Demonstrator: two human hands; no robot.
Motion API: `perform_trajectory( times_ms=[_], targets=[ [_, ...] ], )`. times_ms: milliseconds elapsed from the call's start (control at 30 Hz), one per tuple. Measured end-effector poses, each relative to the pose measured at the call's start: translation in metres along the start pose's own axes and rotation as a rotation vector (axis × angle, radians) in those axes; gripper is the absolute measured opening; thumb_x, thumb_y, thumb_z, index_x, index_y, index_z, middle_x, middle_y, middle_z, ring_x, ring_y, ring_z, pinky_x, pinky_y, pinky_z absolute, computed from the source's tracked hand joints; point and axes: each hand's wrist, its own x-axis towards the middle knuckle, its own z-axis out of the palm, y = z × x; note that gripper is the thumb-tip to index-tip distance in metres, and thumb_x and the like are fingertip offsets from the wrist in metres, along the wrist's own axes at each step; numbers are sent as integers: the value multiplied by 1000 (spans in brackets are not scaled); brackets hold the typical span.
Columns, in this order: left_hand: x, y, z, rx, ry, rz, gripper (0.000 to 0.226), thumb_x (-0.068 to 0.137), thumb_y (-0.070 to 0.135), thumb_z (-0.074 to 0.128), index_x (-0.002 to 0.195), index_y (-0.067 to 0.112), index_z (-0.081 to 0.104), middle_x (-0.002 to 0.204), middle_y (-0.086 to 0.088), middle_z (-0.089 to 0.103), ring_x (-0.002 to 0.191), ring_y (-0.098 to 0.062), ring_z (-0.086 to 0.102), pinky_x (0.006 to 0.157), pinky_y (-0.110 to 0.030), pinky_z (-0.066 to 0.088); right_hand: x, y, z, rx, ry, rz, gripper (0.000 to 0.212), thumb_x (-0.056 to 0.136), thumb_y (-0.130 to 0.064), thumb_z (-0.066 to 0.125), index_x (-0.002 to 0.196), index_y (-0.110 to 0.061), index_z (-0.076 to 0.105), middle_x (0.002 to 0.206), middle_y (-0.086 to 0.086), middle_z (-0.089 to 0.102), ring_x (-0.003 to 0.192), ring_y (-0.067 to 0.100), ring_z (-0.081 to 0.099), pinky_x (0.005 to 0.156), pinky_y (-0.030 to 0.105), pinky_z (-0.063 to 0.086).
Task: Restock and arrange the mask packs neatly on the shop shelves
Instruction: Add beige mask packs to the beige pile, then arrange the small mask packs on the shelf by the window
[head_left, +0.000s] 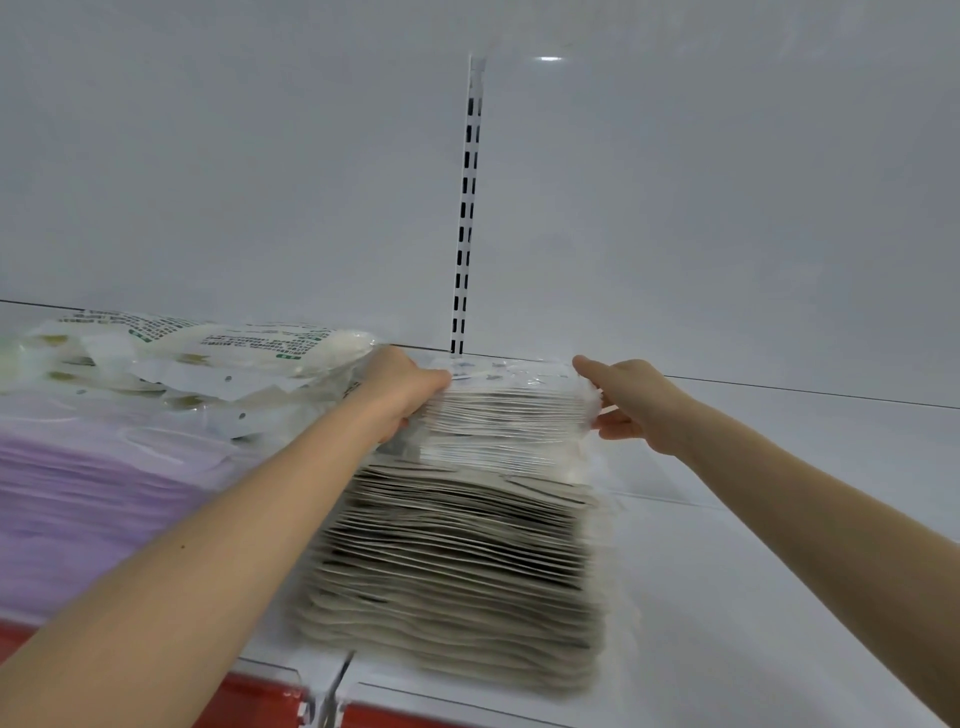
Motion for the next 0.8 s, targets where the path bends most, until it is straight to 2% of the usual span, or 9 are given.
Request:
perform_trajectory(
  times_ms=[200,333,433,500,567,667,767,800],
  targets=[
    [1,1,-1,-24,43,37,30,83,16,63,67,18,38,69,0,36,62,-14,33,53,-27,25,2,-1,1,7,-14,-14,37,92,-40,51,99,-5,59,79,5,60,62,18,55,66,28,45],
    [0,3,0,-3,69,59,25,80,16,64,69,15,42,69,-4,36,66,-16,35,55,-27,23,1,0,1,-15,-32,-12,37,92,-40,51,99,-6,61,86,7,61,67,18,56,69,30,43],
    [0,2,1,-20,79,64,33,78,14,65,61,16,37,64,-2,33,69,-17,37,60,-27,26,0,1,0,-8,-48,-5,29,92,-40,52,90,-12,59,94,5,58,76,21,53,77,33,39],
    [1,3,3,-45,89,61,38,78,12,65,57,17,34,60,-1,31,63,-16,36,61,-27,27,0,2,-1,-7,-37,1,31,92,-39,52,102,-11,59,103,4,56,88,23,52,85,36,37],
    [1,4,4,-95,90,44,34,80,11,64,60,16,37,68,-5,41,66,-18,44,57,-26,29,1,3,-1,-4,-29,13,37,92,-39,53,112,-9,58,111,4,54,98,24,51,92,38,36],
    [-4,11,5,-257,48,11,23,85,4,60,72,13,45,83,-7,55,71,-20,56,60,-28,45,1,4,-2,4,-57,34,36,92,-41,52,109,-11,58,115,5,55,103,24,51,96,40,35],
    [-6,14,4,-373,65,0,16,84,-4,59,84,10,50,97,-13,55,72,-22,55,63,-31,48,2,7,0,-5,-51,37,43,91,-43,52,115,-8,59,122,10,55,114,27,51,93,40,34],
    [-6,15,4,-387,90,11,19,83,-5,59,94,8,53,104,-13,54,73,-21,53,66,-33,47,1,7,1,-10,-41,34,43,92,-42,51,115,-7,59,121,11,54,116,27,49,92,38,33]
  ],
)
